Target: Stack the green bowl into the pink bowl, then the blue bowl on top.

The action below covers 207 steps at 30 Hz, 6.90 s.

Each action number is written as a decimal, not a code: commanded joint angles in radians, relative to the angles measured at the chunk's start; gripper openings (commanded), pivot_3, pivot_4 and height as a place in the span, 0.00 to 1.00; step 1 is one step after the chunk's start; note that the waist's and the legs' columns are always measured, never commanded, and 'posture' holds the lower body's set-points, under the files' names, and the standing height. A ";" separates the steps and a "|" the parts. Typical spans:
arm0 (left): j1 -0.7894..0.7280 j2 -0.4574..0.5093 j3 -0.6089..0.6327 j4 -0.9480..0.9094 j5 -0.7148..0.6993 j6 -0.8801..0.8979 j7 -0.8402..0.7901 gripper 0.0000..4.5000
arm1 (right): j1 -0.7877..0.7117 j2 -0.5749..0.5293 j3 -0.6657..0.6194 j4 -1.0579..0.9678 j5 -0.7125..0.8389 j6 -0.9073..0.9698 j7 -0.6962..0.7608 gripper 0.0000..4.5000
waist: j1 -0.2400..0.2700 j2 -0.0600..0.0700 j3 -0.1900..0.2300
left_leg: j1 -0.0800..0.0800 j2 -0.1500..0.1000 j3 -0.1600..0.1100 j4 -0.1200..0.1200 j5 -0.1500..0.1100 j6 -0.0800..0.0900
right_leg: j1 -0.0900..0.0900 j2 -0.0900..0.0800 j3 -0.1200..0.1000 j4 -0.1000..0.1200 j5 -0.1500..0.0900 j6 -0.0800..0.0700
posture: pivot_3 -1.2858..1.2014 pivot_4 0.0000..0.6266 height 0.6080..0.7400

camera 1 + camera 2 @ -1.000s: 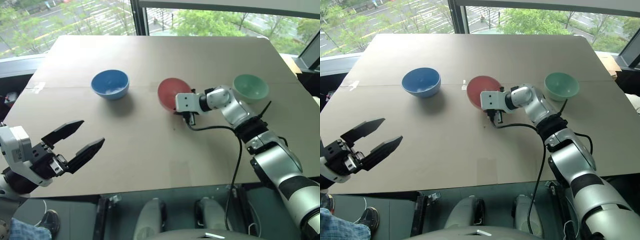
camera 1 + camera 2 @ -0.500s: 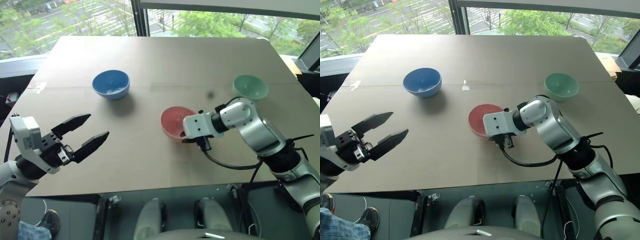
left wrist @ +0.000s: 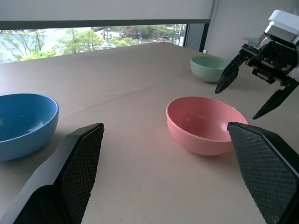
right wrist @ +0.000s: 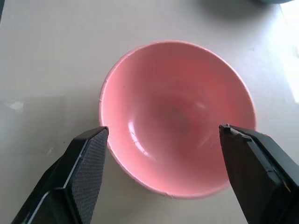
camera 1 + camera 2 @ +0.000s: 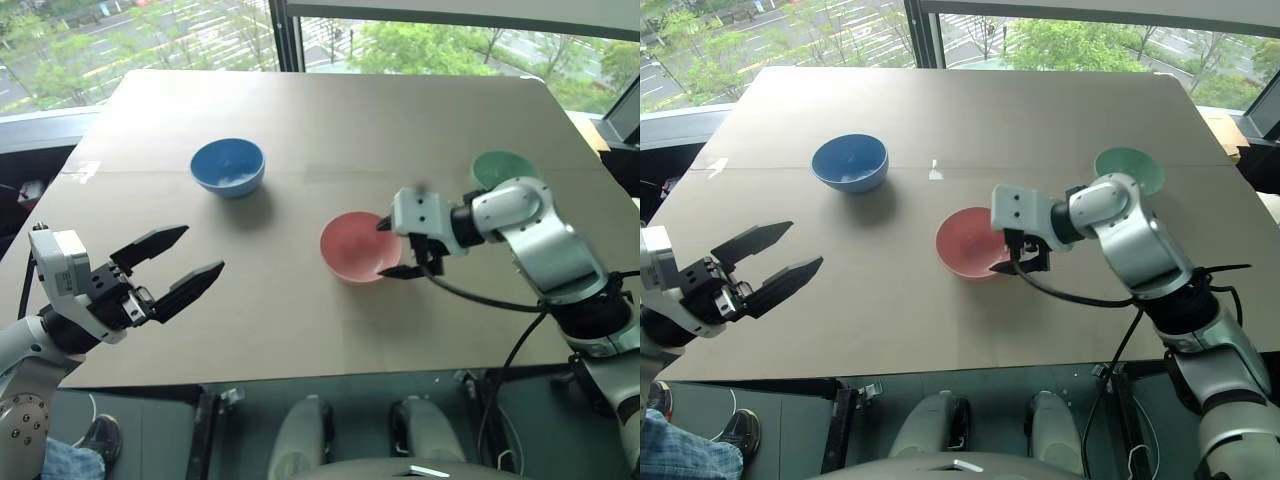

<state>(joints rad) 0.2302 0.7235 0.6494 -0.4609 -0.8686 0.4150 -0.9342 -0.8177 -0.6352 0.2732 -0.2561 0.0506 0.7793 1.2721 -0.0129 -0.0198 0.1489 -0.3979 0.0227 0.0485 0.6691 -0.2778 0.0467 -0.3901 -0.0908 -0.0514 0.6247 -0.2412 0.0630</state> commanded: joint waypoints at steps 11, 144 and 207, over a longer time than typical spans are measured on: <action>-0.177 -0.006 -0.155 -0.009 -0.046 0.019 0.015 1.00 | -0.135 -0.075 -0.170 0.724 -0.064 -0.347 -0.314 0.88 | 0.000 0.000 0.000 | -0.001 -0.001 0.003 -0.001 0.000 0.001 | 0.000 0.000 0.002 0.000 0.000 0.000 | 0.52 0.24 1.00; -1.335 -0.101 -0.888 1.646 1.171 -0.688 0.200 0.00 | 0.584 -0.209 -0.771 -0.375 0.886 -0.002 -0.480 0.78 | 0.029 -0.004 -0.001 | -0.003 -0.005 0.000 0.004 -0.002 0.004 | 0.003 0.002 -0.002 0.002 0.001 0.002 | 0.52 0.24 1.00; -0.700 -0.027 -0.559 0.239 0.442 0.025 -0.086 0.61 | 0.652 -0.230 -0.674 -0.342 0.857 -0.070 -0.459 0.78 | 0.028 -0.003 -0.001 | -0.015 0.000 -0.003 0.017 -0.004 0.008 | -0.003 0.003 -0.002 0.003 0.002 0.005 | 0.52 0.24 1.00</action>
<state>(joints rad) -0.4918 0.6839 0.0352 -0.1409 -0.3977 0.3886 -1.0834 -0.1730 -0.8674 -0.3779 -0.5712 0.9067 0.7353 0.8179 0.0153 -0.0230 0.1477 -0.4130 0.0225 0.0449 0.6865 -0.2818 0.0548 -0.3932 -0.0885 -0.0538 0.6272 -0.2387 0.0677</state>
